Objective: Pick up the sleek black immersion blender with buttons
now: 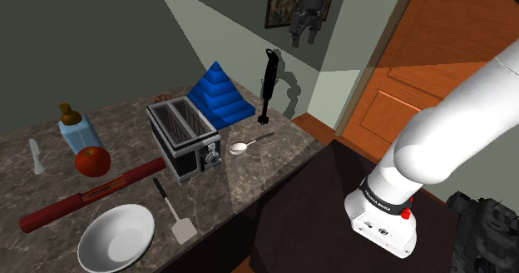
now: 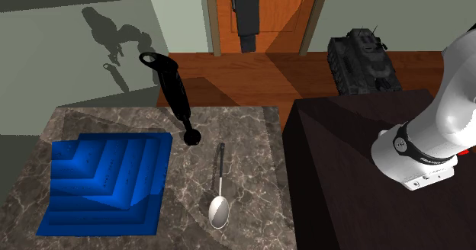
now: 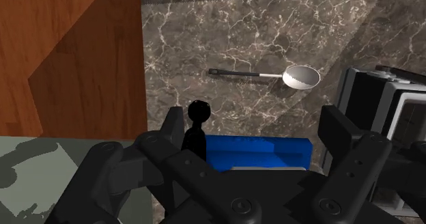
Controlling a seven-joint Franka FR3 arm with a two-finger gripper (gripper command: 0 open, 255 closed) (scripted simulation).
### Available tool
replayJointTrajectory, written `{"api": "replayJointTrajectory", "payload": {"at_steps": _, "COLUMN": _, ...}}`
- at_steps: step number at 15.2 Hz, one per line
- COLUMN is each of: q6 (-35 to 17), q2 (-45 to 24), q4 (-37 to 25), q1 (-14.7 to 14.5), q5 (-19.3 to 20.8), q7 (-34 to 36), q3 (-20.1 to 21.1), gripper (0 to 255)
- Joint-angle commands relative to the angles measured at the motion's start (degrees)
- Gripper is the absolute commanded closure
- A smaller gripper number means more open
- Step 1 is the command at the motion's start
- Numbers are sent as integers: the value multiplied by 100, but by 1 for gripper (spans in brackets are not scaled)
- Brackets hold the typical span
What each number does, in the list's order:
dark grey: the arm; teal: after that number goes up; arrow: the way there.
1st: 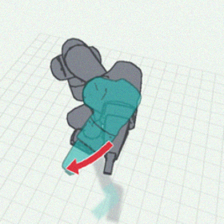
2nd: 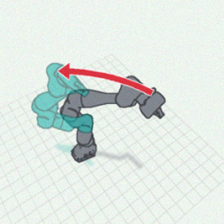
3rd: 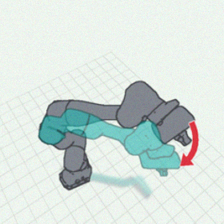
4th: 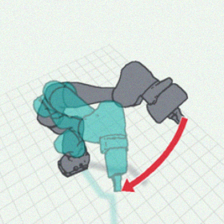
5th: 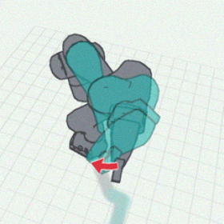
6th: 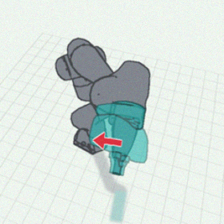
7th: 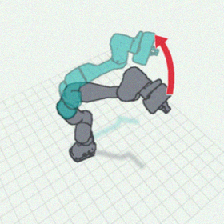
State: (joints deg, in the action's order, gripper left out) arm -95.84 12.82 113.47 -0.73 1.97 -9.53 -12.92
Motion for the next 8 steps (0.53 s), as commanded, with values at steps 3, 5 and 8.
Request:
{"api": "replayJointTrajectory", "payload": {"at_steps": 3, "q6": -161, "q2": -912, "q4": -710, "q1": 50, "q5": -254, "q7": -394, "q3": -196, "gripper": 0}}
{"api": "replayJointTrajectory", "payload": {"at_steps": 5, "q6": -183, "q2": -1385, "q4": -1129, "q1": 98, "q5": -412, "q7": -585, "q3": -267, "gripper": 0}}
{"api": "replayJointTrajectory", "payload": {"at_steps": 8, "q6": -146, "q2": -2120, "q4": -1841, "q1": 210, "q5": -671, "q7": -856, "q3": -334, "gripper": 0}}
